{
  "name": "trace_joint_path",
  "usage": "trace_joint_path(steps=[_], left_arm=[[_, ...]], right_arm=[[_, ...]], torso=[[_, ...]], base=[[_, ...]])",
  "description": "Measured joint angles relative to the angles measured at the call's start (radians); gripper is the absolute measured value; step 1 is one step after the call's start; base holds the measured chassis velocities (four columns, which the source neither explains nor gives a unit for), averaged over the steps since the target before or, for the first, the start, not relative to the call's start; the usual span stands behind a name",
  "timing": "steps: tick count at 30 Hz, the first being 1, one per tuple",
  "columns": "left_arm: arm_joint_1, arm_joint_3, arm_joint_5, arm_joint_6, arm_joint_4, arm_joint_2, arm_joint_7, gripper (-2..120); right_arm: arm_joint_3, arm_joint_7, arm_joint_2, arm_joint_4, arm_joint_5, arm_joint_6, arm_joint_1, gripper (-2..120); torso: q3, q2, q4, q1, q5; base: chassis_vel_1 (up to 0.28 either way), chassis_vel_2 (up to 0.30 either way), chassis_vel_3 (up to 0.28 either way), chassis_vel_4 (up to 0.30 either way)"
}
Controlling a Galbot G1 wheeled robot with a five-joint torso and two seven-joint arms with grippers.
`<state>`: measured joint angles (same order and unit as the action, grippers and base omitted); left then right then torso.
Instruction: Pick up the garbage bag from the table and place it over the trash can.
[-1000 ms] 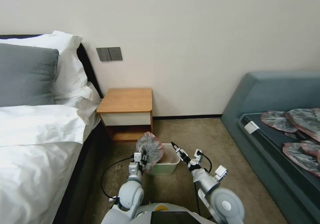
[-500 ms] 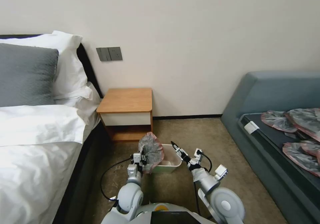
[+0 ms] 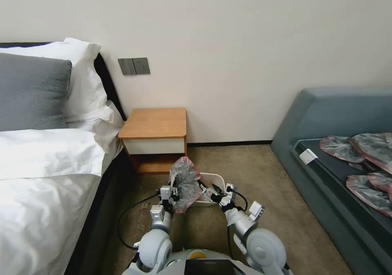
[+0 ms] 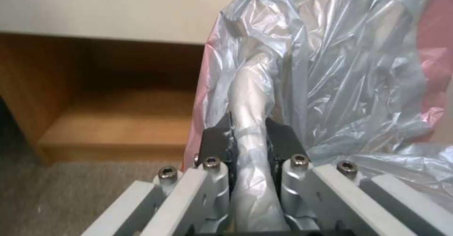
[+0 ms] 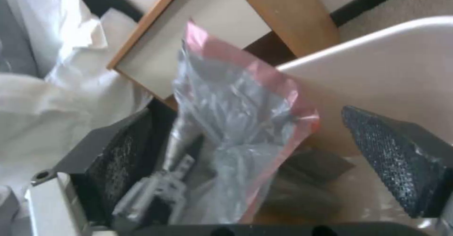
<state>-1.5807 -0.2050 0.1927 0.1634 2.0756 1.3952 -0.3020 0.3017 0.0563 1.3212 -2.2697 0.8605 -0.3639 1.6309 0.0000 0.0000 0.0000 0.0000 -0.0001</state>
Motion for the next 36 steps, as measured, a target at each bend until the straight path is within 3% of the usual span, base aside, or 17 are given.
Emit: trace_joint_path(steps=[6, 13, 36], left_arm=[[-0.033, -0.012, -0.033, -0.050, 0.061, -0.011, 0.036, 8], [-0.042, -0.018, -0.039, -0.060, 0.092, -0.023, 0.045, 8], [-0.072, -0.077, -0.130, -0.120, 0.167, -0.041, 0.122, 8]], right_arm=[[-0.049, 0.043, 0.000, 0.003, -0.148, 0.012, -0.055, 100], [-0.068, 0.123, 0.012, -0.015, -0.166, -0.010, -0.093, 100], [-0.114, 0.209, 0.010, -0.002, -0.044, -0.078, -0.204, 100]], torso=[[0.000, 0.000, 0.0000, 0.000, 0.0000], [0.000, 0.000, -0.0002, 0.000, 0.0000], [0.000, 0.000, 0.0000, 0.000, 0.0000]], base=[[0.000, 0.000, 0.000, 0.000], [0.000, 0.000, 0.000, 0.000], [0.000, 0.000, 0.000, 0.000]])
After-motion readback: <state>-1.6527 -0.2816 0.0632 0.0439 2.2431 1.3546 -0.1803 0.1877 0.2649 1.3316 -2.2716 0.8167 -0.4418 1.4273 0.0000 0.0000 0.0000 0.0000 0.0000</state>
